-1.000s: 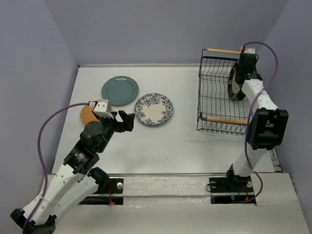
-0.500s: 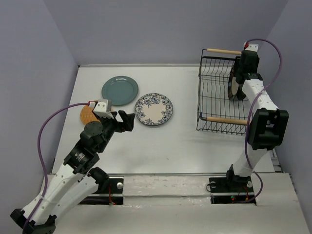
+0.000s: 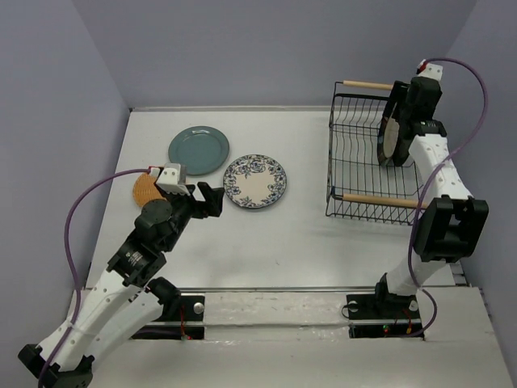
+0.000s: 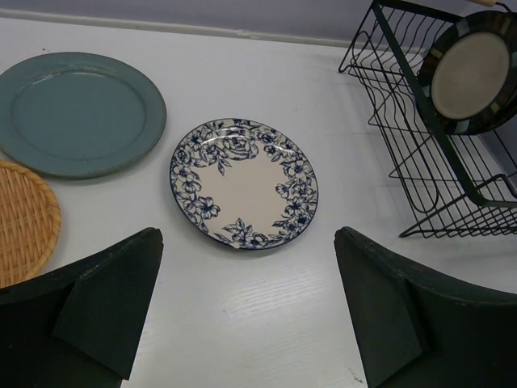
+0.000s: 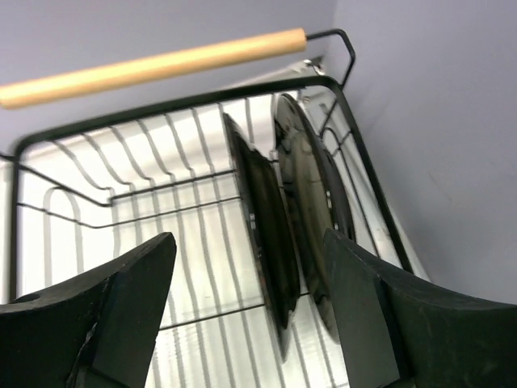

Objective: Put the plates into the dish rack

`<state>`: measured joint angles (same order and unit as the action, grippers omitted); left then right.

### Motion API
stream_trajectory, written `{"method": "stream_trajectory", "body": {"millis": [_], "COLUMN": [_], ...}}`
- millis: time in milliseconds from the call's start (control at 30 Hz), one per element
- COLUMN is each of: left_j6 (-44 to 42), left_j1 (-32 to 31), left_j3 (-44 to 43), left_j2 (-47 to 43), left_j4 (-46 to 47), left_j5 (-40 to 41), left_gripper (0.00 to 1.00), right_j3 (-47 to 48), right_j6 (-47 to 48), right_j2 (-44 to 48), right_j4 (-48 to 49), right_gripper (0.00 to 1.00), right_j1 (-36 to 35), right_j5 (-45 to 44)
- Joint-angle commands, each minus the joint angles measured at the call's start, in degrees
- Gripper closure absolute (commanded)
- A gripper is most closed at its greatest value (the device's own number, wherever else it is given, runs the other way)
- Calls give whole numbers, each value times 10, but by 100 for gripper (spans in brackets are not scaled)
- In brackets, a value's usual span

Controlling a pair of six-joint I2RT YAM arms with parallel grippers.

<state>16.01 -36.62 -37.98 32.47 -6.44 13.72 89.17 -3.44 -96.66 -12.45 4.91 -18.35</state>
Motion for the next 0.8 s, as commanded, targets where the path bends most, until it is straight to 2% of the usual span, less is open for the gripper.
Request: {"method": "stream_trajectory", "body": {"millis": [0, 100, 233, 267, 367, 533, 600, 700, 767], "left_j6": [16, 42, 78, 97, 163, 261, 294, 322, 328], "left_j1": [3, 22, 58, 82, 110, 123, 125, 132, 142], "left_j3": [-23, -28, -26, -24, 3, 53, 60, 61, 53], "left_j2": [41, 97, 165, 176, 211, 288, 311, 350, 391], "left_j4": [24, 20, 21, 20, 51, 138, 159, 200, 220], "left_j5": [-13, -49, -128, -166, -202, -200, -174, -142, -121], "left_gripper": [1, 1, 1, 1, 1, 8, 11, 20, 22], "right_j3": [-2, -32, -78, -89, -135, -190, -216, -245, -260], "right_j6": [-60, -91, -114, -118, -145, -183, -191, -200, -205], "right_j2": [62, 118, 160, 182, 229, 298, 325, 343, 360], "right_j4": [-8, -7, -6, -4, 2, 8, 13, 14, 15], "right_gripper": [19, 14, 13, 13, 13, 13, 13, 13, 13], "right_j1": [-2, -40, -106, -121, -161, -189, -202, -225, -242], "right_j5": [66, 89, 114, 118, 145, 204, 233, 261, 269]}}
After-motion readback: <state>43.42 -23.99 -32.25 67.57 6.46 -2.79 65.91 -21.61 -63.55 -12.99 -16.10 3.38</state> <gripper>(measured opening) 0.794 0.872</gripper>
